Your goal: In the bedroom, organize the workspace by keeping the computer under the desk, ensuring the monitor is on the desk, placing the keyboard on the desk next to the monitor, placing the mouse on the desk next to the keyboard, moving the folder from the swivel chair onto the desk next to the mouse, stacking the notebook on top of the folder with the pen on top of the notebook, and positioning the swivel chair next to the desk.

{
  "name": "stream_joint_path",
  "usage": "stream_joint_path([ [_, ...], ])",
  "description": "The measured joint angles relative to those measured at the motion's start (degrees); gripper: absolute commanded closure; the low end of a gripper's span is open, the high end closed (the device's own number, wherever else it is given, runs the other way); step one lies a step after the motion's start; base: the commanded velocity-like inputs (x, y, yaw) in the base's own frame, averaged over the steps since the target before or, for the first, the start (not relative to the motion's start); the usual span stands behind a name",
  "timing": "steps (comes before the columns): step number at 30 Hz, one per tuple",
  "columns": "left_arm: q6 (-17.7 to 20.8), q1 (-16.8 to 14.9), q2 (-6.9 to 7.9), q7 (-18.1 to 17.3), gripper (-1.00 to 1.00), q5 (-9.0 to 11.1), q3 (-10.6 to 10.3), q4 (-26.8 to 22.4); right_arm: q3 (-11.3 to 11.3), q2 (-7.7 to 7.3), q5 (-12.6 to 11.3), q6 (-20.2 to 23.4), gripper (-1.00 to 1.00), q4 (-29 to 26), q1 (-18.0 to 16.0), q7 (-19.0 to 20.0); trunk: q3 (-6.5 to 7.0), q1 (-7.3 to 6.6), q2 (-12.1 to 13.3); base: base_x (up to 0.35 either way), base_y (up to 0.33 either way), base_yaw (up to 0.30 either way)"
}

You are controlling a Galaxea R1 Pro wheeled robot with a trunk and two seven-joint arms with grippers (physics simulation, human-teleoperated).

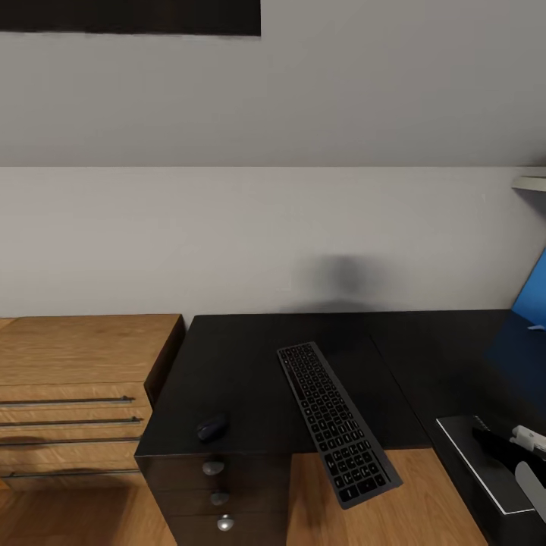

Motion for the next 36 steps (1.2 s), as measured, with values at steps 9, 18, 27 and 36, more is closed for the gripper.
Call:
stream_joint_path([
  [9, 0.07, 0.00, 0.20, -0.12, -1.00, 0.14, 0.02, 0.00, -0.04, 0.05, 0.14, -0.01, -1.00, -0.03, -0.01, -0.07, 0.00, 0.00, 0.00, 0.000, 0.000, 0.000],
  [18, 0.16, -0.01, 0.26, -0.15, -1.00, 0.19, 0.02, 0.01, 0.06, 0.12, -0.21, -0.07, -1.00, -0.02, -0.02, 0.14, 0.00, 0.02, 0.00, -0.156, 0.000, 0.000],
  [27, 0.18, -0.01, 0.26, -0.09, -1.00, 0.23, 0.04, 0.01, 0.06, 0.11, -0.18, -0.08, -1.00, -0.06, 0.01, 0.11, 0.00, 0.00, 0.00, -0.040, 0.000, 0.000],
  [36, 0.18, -0.01, 0.26, -0.15, -1.00, 0.26, 0.06, 0.01, 0.07, 0.11, -0.23, -0.08, -1.00, -0.04, 0.00, 0.13, 0.00, 0.02, 0.01, -0.137, 0.000, 0.000],
])
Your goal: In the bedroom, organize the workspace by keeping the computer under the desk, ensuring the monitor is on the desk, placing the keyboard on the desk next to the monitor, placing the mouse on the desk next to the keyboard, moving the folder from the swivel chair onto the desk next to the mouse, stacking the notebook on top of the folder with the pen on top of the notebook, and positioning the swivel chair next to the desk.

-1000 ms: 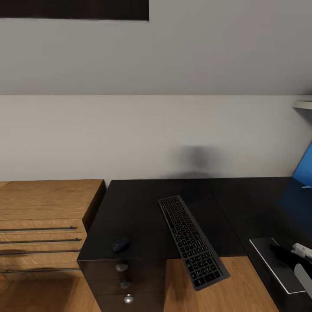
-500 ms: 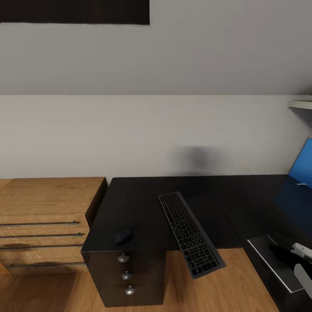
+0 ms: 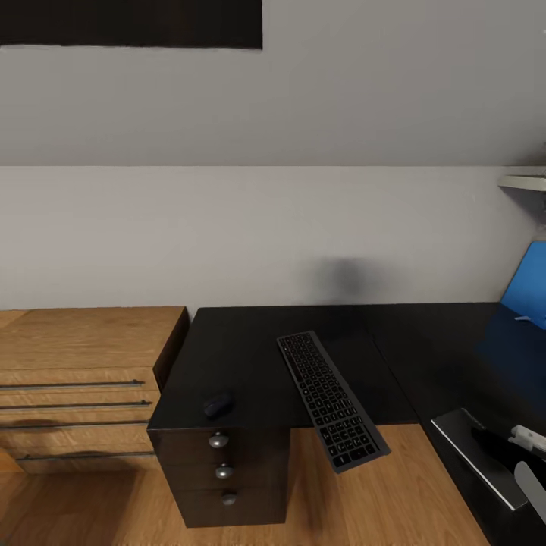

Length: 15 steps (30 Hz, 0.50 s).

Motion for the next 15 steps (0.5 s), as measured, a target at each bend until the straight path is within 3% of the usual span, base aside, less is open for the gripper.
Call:
stream_joint_path([
  [15, -0.17, 0.00, 0.00, 0.00, -1.00, 0.00, 0.01, 0.00, -0.03, 0.07, 0.23, 0.02, -1.00, -0.06, -0.01, -0.07, 0.00, -0.02, 0.00, -0.036, 0.007, 0.000],
])
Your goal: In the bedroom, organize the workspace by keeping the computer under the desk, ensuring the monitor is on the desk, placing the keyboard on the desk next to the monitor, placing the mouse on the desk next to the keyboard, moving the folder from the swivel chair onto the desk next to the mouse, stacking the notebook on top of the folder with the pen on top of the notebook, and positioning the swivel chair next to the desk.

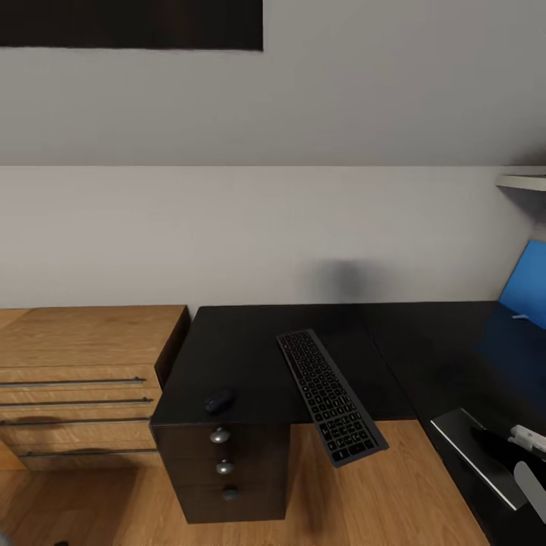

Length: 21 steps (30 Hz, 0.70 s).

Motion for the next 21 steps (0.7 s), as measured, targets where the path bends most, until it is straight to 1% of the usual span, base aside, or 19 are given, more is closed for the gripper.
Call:
stream_joint_path([
  [9, -0.02, 0.00, 0.00, -0.08, -1.00, 0.00, 0.00, 0.00, 0.06, 0.05, 0.10, -0.01, -1.00, -0.05, -0.02, -0.02, 0.00, 0.01, 0.00, -0.153, 0.144, 0.000],
  [18, -0.01, 0.00, 0.00, -0.09, -1.00, -0.03, 0.00, 0.00, 0.07, 0.06, 0.17, 0.00, -1.00, -0.08, -0.02, -0.06, 0.00, 0.00, 0.00, -0.026, 0.029, 0.000],
  [21, -0.02, 0.01, 0.00, -0.08, -1.00, -0.04, 0.00, -0.01, 0.00, 0.06, 0.36, -0.01, -1.00, -0.09, 0.01, -0.13, 0.00, -0.01, 0.00, -0.004, 0.127, 0.000],
])
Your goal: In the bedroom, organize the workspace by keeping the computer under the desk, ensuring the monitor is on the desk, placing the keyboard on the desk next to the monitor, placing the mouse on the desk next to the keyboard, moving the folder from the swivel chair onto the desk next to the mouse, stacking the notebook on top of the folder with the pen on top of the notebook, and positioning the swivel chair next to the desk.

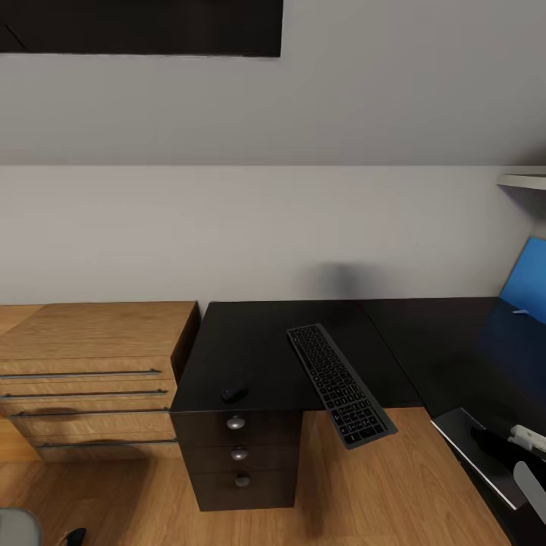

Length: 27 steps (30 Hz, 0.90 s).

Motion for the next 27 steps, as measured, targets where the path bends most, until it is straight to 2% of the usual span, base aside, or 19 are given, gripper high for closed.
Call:
stream_joint_path([
  [9, 0.00, 0.00, 0.01, 0.00, -1.00, -0.04, 0.01, 0.00, 0.00, -0.01, 0.01, 0.00, -1.00, 0.01, -0.01, 0.00, 0.00, 0.00, 0.00, -0.001, 0.214, 0.000],
  [27, 0.02, 0.00, 0.00, 0.13, -1.00, -0.01, -0.06, 0.00, 0.10, 0.01, 0.01, 0.03, -1.00, -0.07, -0.02, 0.04, 0.00, 0.00, 0.00, 0.000, 0.015, 0.000],
])
